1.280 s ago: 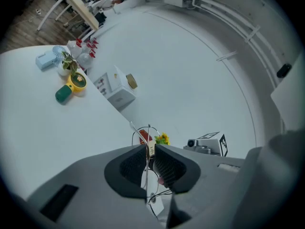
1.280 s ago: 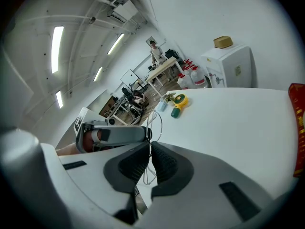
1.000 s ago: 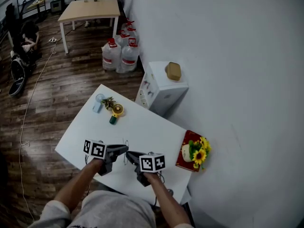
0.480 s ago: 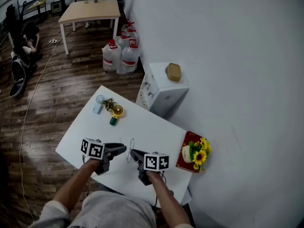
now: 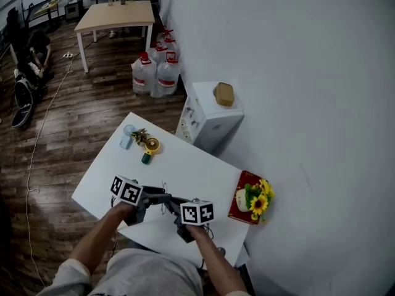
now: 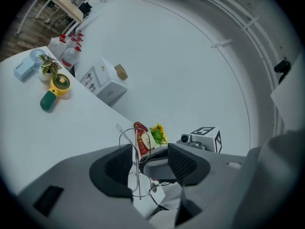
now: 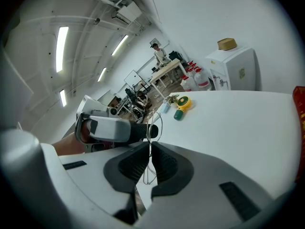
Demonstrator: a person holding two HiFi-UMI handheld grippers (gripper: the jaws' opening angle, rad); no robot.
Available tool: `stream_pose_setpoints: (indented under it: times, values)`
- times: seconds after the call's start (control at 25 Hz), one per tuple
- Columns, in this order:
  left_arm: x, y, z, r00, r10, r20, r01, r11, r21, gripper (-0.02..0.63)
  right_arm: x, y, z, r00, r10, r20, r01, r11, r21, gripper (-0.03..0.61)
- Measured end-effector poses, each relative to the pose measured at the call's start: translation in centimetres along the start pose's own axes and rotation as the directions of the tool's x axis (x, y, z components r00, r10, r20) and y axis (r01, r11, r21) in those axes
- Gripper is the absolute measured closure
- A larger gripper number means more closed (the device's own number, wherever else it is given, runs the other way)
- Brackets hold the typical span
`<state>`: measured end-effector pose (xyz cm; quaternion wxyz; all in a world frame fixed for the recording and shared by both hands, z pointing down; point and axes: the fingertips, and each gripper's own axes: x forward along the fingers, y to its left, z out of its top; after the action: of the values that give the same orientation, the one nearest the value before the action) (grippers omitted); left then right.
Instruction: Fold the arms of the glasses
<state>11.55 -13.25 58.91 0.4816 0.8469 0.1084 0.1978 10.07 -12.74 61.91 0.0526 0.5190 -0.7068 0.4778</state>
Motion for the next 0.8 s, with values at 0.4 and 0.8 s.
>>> stream_pose_setpoints:
  times: [0.4, 0.8]
  values:
    - [0.5, -0.2, -0.5, 0.998, 0.002, -0.057, -0.001, 1.000, 0.017, 0.316, -0.1, -0.4, -0.1, 1.000, -0.004, 0.011, 0.004, 1.000, 0.014, 0.557]
    - [-1.6, 0.1, 1.6, 0.994, 0.066, 0.086, -0.076, 0.990, 0.119, 0.298, -1.3, -1.6, 0.8, 0.997, -0.054, 0.059, 0.052, 0.998, 0.034, 0.557]
